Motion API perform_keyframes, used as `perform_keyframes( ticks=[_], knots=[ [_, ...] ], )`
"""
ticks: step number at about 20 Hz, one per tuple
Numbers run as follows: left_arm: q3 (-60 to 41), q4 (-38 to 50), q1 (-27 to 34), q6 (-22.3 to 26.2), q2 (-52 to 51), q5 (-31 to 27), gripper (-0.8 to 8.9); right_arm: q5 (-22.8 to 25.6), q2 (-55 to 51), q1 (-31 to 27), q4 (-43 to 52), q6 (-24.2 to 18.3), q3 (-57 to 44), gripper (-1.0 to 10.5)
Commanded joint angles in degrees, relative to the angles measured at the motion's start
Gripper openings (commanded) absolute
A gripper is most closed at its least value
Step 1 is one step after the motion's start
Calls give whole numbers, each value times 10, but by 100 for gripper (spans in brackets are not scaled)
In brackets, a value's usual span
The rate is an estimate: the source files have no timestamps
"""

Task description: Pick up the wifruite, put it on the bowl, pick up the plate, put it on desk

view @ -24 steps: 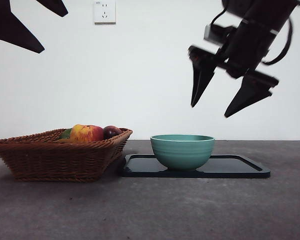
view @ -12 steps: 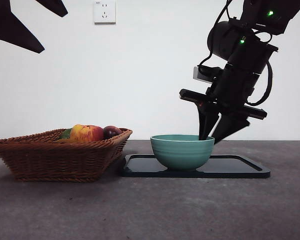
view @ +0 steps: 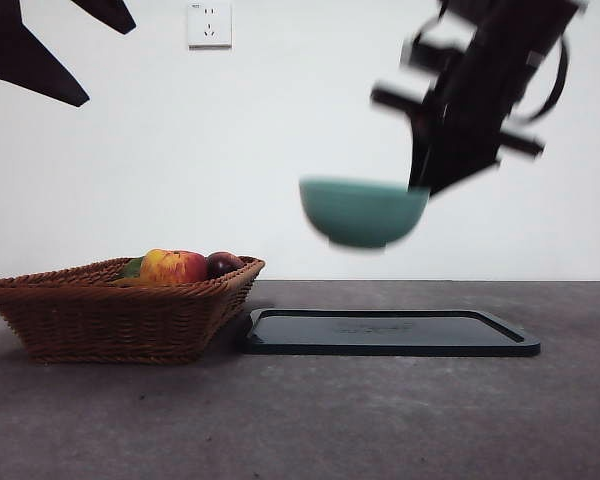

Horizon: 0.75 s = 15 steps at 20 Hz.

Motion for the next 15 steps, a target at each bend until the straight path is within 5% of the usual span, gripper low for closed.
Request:
perform_keyframes(
  ticks=[1, 7, 15],
  knots=[
    [4, 5, -3, 7, 4, 1, 373, -1, -40, 4, -38, -15, 11, 7],
    [4, 3, -3, 7, 4, 1, 374, 3, -173, 46, -151, -38, -11, 7],
    [4, 3, -3, 7, 4, 1, 374, 49, -261, 144, -127, -20, -160, 7]
  ],
)
